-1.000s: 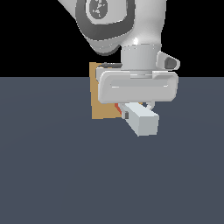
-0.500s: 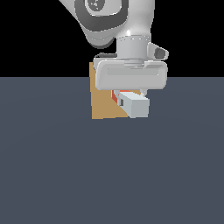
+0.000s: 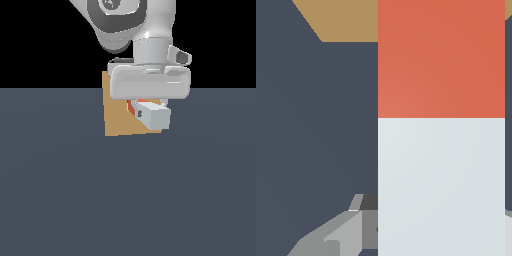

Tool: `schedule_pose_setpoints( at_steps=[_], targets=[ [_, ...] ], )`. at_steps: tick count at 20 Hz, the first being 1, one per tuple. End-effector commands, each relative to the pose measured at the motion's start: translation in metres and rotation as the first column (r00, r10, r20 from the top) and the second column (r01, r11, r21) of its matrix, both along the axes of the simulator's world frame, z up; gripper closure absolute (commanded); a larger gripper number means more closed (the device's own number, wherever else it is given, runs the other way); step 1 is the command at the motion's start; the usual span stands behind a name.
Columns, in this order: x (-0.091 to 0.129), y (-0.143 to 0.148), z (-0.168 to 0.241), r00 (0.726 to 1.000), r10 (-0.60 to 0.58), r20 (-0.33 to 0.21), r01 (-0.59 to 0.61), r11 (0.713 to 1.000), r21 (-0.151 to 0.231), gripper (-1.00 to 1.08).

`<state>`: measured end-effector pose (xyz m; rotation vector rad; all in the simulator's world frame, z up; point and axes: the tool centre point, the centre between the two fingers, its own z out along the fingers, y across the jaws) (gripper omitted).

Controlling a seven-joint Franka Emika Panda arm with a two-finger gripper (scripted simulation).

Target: Insert the peg into the horizontal hole in a box.

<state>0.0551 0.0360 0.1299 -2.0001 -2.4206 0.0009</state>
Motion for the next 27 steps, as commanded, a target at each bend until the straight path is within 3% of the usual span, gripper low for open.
schedule_pose_setpoints(
  at_steps=[1, 8, 20, 27],
  targets=[
    [0.002, 0.0, 0.003, 1.0, -0.001, 0.005, 0.001, 1.0, 0.0, 1.08],
    [-0.003, 0.016, 0.001, 1.0, 0.0, 0.001, 0.0, 1.0, 0.0, 1.08],
    [-0.022, 0.111, 0.003, 1.0, -0.001, 0.005, 0.001, 1.0, 0.0, 1.08],
    [-0.025, 0.131, 0.003, 1.0, -0.001, 0.005, 0.001, 1.0, 0.0, 1.08]
  ],
)
